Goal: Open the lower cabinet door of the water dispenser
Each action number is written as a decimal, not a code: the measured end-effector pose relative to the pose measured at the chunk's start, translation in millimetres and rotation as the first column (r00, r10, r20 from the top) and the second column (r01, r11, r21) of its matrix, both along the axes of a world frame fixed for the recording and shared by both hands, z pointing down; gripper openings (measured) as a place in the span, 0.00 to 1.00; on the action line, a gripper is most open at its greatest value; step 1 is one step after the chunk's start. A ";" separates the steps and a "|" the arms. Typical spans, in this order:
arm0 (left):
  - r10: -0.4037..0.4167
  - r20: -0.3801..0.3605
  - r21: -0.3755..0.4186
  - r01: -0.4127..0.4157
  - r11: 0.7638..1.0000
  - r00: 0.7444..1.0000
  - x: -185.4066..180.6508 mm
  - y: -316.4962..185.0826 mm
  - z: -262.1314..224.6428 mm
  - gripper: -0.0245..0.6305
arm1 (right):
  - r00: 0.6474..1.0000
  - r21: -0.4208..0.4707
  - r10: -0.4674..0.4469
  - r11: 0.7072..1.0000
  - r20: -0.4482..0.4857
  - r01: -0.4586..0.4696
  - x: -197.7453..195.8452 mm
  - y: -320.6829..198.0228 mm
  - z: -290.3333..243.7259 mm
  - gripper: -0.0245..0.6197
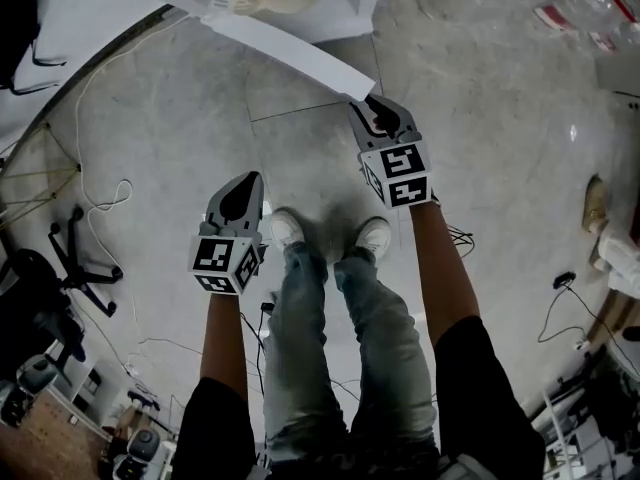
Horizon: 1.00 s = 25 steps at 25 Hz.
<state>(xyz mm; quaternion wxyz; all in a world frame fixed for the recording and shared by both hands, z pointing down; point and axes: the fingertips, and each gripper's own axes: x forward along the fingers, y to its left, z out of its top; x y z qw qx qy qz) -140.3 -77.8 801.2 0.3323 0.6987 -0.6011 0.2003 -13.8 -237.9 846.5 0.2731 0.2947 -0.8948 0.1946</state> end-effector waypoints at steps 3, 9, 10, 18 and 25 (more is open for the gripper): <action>0.003 -0.006 -0.004 -0.003 1.000 1.000 2.4 22.4 3.3 0.06 | 1.000 0.002 -0.016 1.000 -0.004 0.016 -7.3 25.1 2.0 0.21; 0.018 -0.018 0.042 -0.017 0.999 1.000 -2.9 57.4 10.4 0.06 | 0.999 0.035 -0.032 0.999 -0.002 0.033 -27.7 67.8 1.8 0.22; 0.019 -0.017 0.047 -0.018 0.999 1.000 -6.5 63.7 10.3 0.06 | 0.999 0.037 -0.034 0.999 -0.003 0.034 -31.6 73.9 1.7 0.22; 0.000 0.007 0.048 -0.001 0.999 1.000 -45.5 118.1 5.6 0.06 | 0.996 0.038 -0.090 0.995 -0.012 0.091 -71.3 129.7 1.8 0.22; -0.012 0.016 0.029 0.011 1.000 1.000 -64.3 146.6 5.0 0.06 | 0.980 0.019 -0.197 0.980 0.001 0.197 -117.8 172.0 5.3 0.20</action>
